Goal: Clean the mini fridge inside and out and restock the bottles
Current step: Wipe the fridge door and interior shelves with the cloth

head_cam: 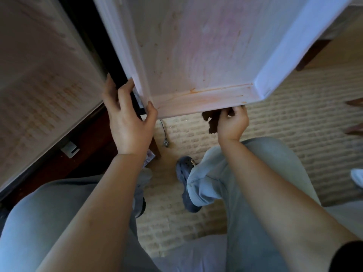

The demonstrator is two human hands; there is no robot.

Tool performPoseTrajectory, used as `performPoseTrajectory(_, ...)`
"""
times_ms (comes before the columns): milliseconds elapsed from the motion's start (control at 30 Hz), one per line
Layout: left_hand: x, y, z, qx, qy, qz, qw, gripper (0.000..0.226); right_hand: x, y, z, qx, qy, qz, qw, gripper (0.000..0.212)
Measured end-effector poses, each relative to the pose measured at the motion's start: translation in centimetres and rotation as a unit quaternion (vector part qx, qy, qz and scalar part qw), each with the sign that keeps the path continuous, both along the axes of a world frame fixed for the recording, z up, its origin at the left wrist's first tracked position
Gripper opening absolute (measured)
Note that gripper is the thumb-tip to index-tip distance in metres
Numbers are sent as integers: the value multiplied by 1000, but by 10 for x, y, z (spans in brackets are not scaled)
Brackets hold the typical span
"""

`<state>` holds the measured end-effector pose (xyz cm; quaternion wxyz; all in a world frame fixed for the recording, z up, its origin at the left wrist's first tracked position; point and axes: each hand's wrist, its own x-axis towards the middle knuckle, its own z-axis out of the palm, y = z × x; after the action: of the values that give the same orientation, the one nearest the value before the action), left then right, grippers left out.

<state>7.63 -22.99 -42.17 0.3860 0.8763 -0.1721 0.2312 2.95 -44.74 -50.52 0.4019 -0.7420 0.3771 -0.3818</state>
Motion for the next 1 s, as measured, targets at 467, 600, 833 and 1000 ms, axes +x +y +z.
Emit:
performPoseTrajectory(467, -47, -48, 13, -12, 23, 180, 983, 47, -46, -85, 20, 10, 22, 13, 1000, 33)
performPoseTrajectory(600, -67, -78, 17, -31, 93, 187, 977, 71, -46, -84, 25, 23, -7, 13, 1000, 36)
performPoseTrajectory(833, -88, -141, 37, 44, 123, -78, 988, 41, -50, -84, 28, -6, -27, 73, 997, 39)
performPoseTrajectory(1000, -91, -172, 57, 101, 115, -171, 973, 34, -69, -58, 17, -37, 48, 187, 980, 29)
